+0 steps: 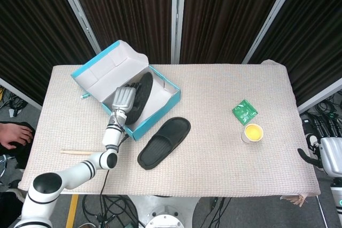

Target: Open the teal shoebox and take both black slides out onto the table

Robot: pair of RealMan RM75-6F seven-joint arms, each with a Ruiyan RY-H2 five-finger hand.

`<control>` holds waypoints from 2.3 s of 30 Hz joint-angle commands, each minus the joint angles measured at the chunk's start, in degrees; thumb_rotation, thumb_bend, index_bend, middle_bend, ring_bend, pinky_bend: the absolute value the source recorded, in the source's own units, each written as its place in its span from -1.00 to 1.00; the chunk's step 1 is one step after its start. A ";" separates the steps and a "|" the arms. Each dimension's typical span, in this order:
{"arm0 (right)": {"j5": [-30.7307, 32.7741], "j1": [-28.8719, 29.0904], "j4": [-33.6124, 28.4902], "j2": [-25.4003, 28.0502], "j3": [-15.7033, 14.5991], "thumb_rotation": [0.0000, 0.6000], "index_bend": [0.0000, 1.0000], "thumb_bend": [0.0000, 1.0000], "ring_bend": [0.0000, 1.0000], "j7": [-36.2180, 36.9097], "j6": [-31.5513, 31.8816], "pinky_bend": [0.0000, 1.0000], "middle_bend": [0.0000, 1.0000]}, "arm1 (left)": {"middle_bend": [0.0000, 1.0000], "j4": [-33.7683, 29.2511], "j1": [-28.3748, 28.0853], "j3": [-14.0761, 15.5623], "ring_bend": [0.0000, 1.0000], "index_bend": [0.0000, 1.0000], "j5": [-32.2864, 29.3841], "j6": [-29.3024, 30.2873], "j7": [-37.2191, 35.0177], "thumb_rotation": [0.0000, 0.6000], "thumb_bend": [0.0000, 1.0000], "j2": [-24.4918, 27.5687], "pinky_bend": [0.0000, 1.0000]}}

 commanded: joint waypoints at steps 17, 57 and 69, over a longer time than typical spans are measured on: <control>-0.42 -0.20 -0.21 -0.01 -0.06 1.00 -0.87 -0.76 -0.95 -0.01 0.60 -0.80 -0.77 | 0.25 -7.48 1.73 0.65 0.30 0.09 8.31 5.00 -4.94 1.00 -0.11 4.57 0.72; -0.52 0.35 -0.14 -0.32 0.02 1.00 -0.87 -0.76 -0.95 0.16 0.04 -0.80 -0.77 | -0.15 -30.69 -3.52 1.21 -0.22 -0.42 12.63 2.51 -6.30 1.00 -0.48 8.58 0.21; -0.17 0.58 0.30 -0.46 -0.02 1.00 -0.87 -0.76 -0.95 0.59 -0.70 -0.80 -0.77 | -0.72 -34.53 1.87 0.88 -0.84 -0.79 13.50 8.87 -10.53 -0.24 -0.85 13.01 -0.57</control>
